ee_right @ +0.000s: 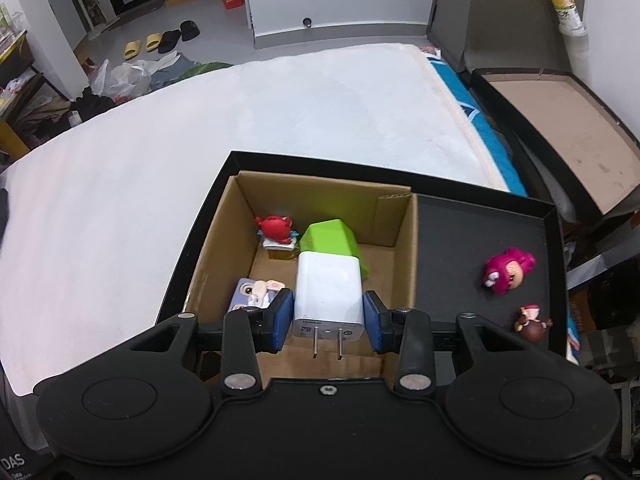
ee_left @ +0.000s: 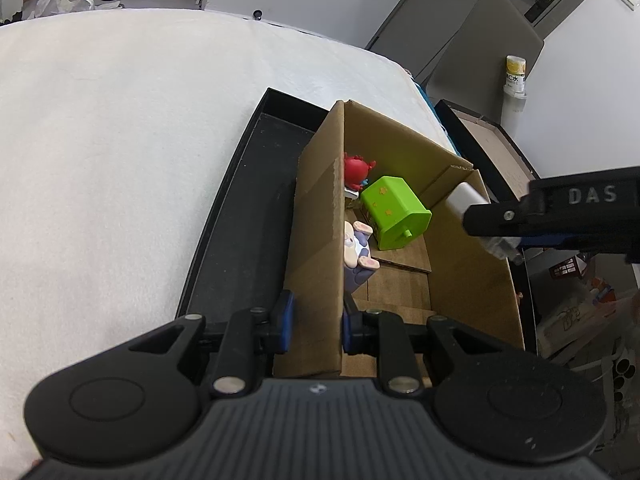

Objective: Organize rigid objects
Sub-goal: 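Carry the charger into the box and release it beside the bunny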

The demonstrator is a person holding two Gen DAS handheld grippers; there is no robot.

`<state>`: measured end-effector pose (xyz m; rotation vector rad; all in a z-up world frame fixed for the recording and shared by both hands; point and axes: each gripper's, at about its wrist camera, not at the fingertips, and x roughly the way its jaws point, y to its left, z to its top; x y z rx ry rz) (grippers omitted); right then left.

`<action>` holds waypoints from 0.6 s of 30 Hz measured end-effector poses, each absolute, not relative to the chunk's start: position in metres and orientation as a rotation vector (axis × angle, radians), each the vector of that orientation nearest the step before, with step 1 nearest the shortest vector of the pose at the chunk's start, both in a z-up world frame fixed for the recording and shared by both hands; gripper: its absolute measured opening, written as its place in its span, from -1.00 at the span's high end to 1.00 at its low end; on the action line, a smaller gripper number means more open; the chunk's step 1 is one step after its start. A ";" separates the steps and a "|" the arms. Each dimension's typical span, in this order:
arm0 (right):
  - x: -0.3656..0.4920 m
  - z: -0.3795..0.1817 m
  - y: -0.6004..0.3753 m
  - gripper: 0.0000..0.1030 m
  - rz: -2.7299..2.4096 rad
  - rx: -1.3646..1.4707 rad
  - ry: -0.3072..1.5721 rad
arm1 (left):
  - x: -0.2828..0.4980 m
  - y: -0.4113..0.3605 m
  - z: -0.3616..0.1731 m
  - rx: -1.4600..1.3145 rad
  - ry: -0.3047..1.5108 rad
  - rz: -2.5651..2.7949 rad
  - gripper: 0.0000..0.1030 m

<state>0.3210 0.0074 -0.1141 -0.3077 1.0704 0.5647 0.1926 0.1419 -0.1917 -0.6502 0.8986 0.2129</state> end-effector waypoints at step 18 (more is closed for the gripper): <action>0.312 -0.103 0.002 -0.52 0.575 -0.349 0.994 | 0.189 0.142 -0.190 -0.652 0.886 0.214 0.58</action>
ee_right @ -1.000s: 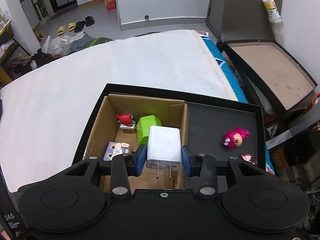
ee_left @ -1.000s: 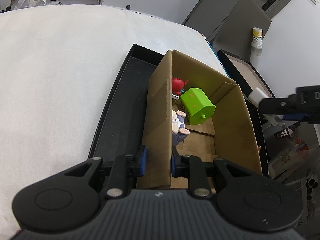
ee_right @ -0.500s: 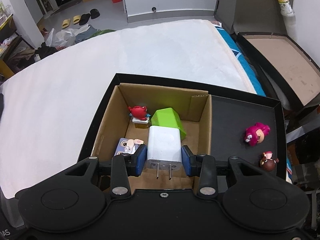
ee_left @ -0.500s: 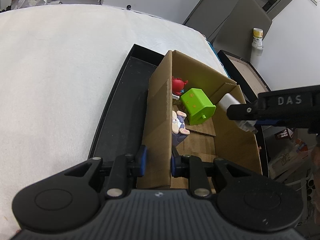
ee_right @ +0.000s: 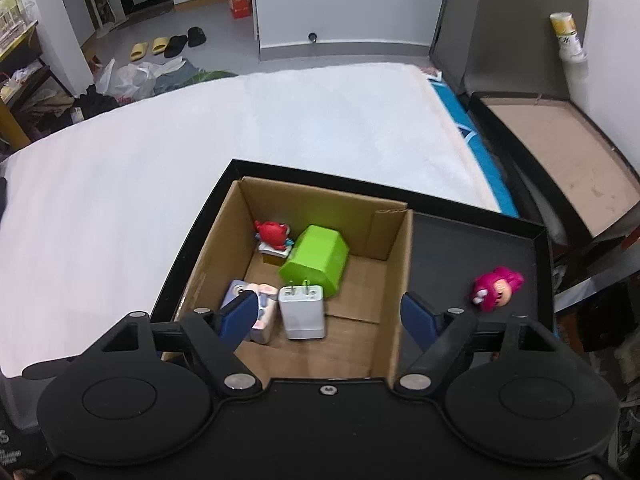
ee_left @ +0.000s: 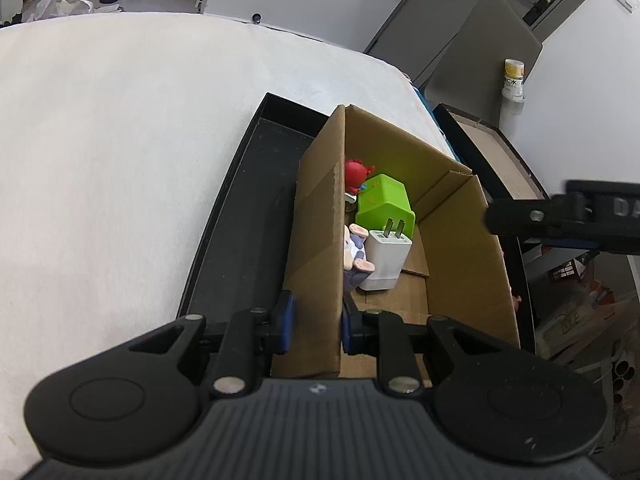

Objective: Organize rigid objects
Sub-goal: 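Carry the charger into the box and release it beside the bunny, then move the right gripper back over the tray to the brown-haired doll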

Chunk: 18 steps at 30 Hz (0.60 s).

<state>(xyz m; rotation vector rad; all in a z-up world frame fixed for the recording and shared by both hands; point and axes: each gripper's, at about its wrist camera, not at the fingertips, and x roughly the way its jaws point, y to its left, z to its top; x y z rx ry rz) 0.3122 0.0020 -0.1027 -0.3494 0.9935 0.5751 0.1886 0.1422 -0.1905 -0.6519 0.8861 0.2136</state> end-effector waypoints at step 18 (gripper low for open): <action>0.323 -0.095 -0.065 -0.53 0.490 -0.312 0.990 | 0.188 0.142 -0.187 -0.638 0.882 0.220 0.60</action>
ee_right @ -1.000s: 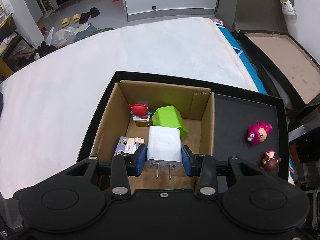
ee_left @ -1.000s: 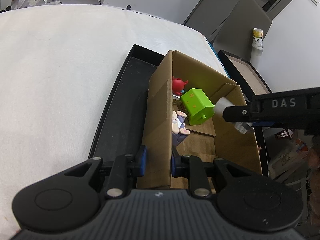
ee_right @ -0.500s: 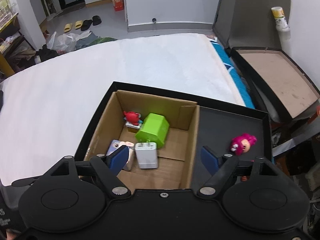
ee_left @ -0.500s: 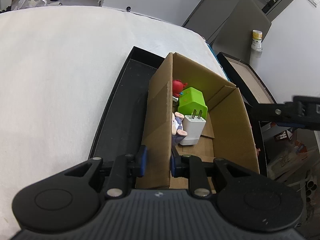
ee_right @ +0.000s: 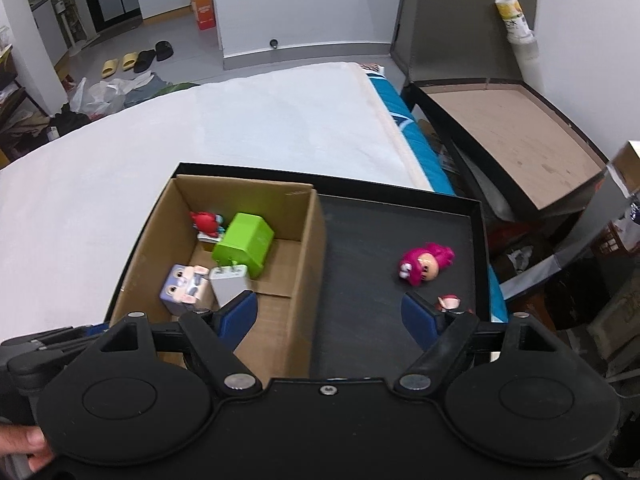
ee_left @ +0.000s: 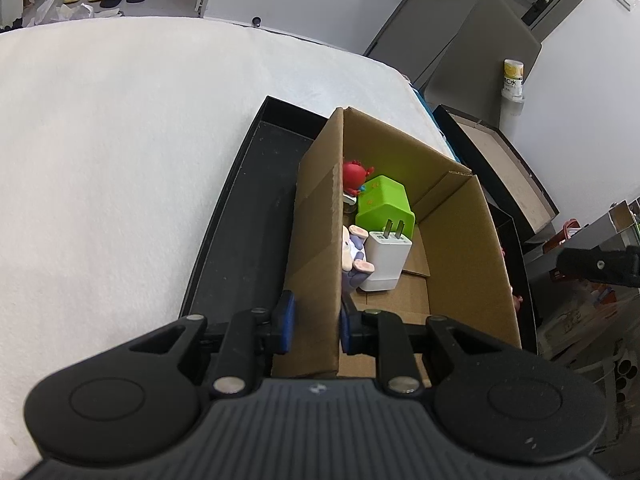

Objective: Organize rigid objects
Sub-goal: 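Move the right gripper back over the tray to the brown-haired doll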

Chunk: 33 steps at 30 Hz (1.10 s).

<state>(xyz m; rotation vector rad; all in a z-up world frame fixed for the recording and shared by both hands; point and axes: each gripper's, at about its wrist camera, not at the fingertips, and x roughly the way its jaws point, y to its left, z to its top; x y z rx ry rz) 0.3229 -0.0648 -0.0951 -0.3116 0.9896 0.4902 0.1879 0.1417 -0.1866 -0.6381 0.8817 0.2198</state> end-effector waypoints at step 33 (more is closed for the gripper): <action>0.395 -0.171 -0.119 -0.20 0.269 -0.290 1.117 | 0.187 0.143 -0.187 -0.652 0.881 0.221 0.60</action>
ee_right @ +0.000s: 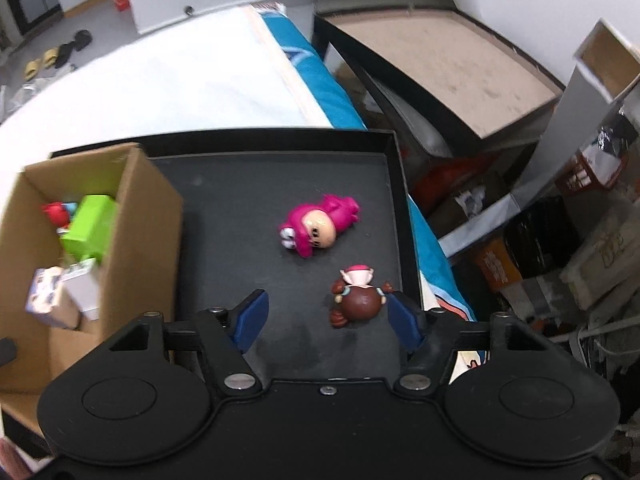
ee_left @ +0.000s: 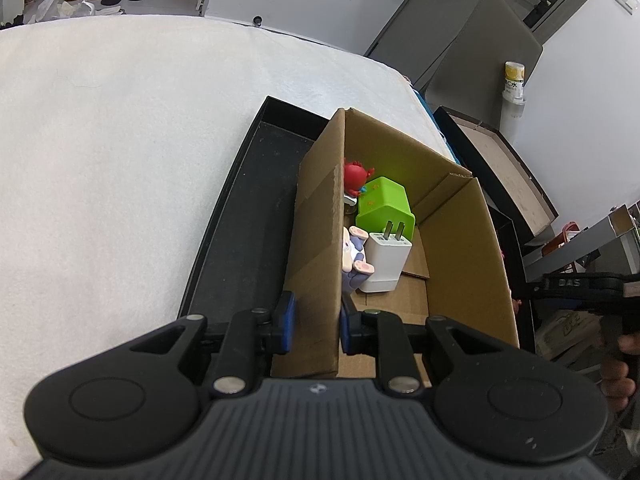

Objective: Organize rigid objects
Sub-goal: 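Move the right gripper back over the tray to the brown-haired doll, then grasp the brown-haired doll with the right gripper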

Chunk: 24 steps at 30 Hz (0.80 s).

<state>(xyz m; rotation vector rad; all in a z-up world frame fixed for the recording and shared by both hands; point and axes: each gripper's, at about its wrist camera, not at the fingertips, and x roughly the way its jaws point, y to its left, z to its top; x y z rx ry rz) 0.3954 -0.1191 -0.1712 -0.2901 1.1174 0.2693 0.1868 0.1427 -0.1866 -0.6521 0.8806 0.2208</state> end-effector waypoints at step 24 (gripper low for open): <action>0.410 -0.228 -0.133 0.36 0.176 -0.284 1.182 | 0.188 0.141 -0.187 -0.646 0.880 0.224 0.60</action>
